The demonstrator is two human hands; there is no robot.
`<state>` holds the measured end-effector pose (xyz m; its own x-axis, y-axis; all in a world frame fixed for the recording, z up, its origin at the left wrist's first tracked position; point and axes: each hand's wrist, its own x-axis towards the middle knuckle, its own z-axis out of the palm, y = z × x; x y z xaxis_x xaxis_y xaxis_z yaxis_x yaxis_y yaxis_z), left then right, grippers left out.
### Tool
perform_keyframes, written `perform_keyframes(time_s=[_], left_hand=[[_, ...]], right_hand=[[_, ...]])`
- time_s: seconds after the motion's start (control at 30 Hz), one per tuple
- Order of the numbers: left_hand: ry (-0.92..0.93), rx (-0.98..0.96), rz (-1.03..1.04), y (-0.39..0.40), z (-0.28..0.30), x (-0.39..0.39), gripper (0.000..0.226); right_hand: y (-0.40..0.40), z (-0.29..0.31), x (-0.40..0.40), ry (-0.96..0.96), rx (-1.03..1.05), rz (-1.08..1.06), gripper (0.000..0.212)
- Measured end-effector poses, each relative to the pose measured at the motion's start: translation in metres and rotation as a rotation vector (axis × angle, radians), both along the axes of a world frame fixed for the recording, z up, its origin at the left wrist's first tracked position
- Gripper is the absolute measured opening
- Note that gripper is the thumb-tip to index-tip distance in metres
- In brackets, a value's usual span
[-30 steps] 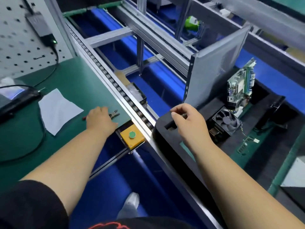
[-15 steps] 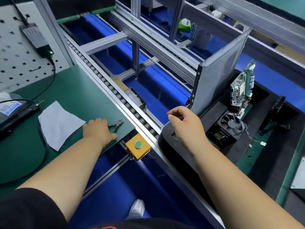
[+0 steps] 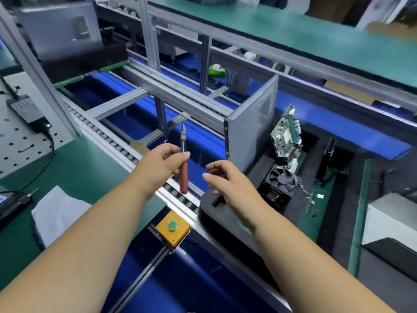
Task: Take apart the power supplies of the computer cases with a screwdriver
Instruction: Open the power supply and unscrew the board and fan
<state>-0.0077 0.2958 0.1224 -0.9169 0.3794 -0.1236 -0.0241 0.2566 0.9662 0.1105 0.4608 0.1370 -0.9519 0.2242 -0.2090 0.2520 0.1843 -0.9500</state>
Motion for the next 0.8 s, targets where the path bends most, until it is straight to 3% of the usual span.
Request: perform_keyframes(time_s=[0.13,0.27,0.47,0.6,0.7,0.8], left_hand=[[-0.051,0.130,-0.176,0.048,0.034,0.034,0.026],[-0.059,0.142,-0.298,0.098,0.040,0.076,0.029],[-0.102,0.114,-0.472,0.182,0.038,0.161,0.060],[-0.119,0.094,-0.611,0.240,0.036,0.227,0.041],[-0.169,0.148,-0.639,0.279,0.039,0.273,0.025],[-0.189,0.181,-0.667,0.312,0.042,0.316,0.026]], right_hand=[[0.022,0.016,0.021,0.020,-0.148,0.039,0.083],[0.059,0.021,0.064,0.009,-0.109,-0.004,0.093],[0.126,0.020,0.170,-0.013,-0.187,-0.179,0.069],[0.170,0.023,0.251,-0.045,-0.251,-0.314,0.066],[0.195,0.033,0.306,-0.026,-0.359,-0.381,0.051],[0.218,0.042,0.358,0.037,-0.506,-0.412,0.037]])
